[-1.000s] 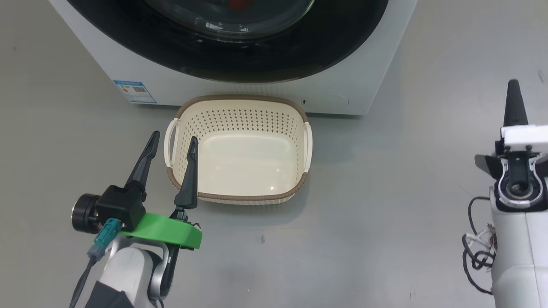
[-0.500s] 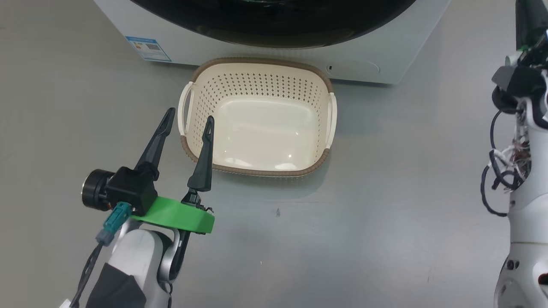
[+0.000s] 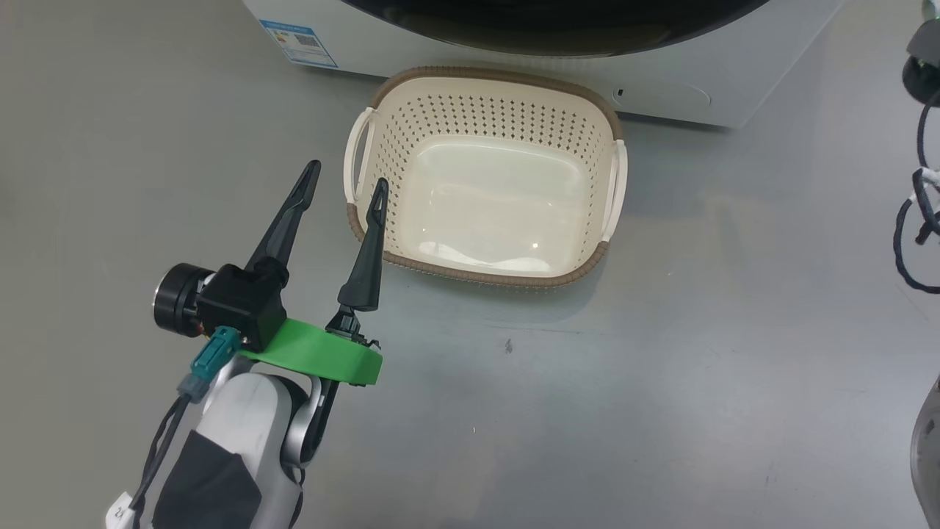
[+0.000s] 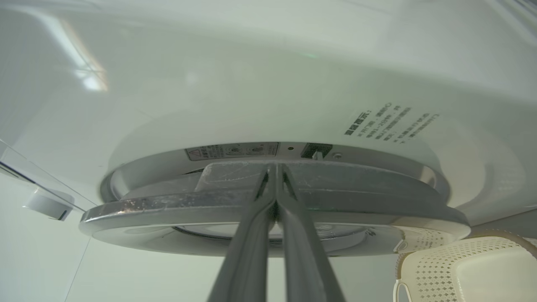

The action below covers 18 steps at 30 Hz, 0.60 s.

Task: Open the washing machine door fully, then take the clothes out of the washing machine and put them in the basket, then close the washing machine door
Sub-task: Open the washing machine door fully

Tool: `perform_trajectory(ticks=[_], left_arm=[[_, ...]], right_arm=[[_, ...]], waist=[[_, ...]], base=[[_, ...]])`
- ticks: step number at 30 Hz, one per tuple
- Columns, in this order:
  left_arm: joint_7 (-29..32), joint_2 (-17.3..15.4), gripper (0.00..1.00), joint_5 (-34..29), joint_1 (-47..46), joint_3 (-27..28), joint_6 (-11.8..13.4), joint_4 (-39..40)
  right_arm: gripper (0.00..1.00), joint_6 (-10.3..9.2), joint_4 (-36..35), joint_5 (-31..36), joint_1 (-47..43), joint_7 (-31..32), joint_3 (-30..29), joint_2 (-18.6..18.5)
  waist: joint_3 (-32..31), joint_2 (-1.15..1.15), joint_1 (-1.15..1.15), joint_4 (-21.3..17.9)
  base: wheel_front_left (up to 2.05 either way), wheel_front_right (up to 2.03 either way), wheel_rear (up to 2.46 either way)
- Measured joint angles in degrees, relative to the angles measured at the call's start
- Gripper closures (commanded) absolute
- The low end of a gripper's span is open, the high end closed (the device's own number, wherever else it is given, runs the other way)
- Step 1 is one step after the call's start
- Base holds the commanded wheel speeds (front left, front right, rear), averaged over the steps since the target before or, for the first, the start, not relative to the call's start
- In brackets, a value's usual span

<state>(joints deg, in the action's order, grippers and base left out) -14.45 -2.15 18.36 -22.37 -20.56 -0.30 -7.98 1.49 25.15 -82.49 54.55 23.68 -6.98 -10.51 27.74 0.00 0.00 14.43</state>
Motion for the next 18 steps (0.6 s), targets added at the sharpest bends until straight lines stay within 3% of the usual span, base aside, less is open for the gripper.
perform_trajectory(ticks=[18], left_arm=[[0.0, 0.27, 0.0, 0.33, -1.36, -2.16, -0.02, -0.41]], right_arm=[[1.0, -3.19, 5.3, 1.99, 9.49, 4.58, 2.2, -3.89]], waist=[[1.7, 0.0, 0.0, 3.72]], base=[[0.0, 0.0, 0.0]])
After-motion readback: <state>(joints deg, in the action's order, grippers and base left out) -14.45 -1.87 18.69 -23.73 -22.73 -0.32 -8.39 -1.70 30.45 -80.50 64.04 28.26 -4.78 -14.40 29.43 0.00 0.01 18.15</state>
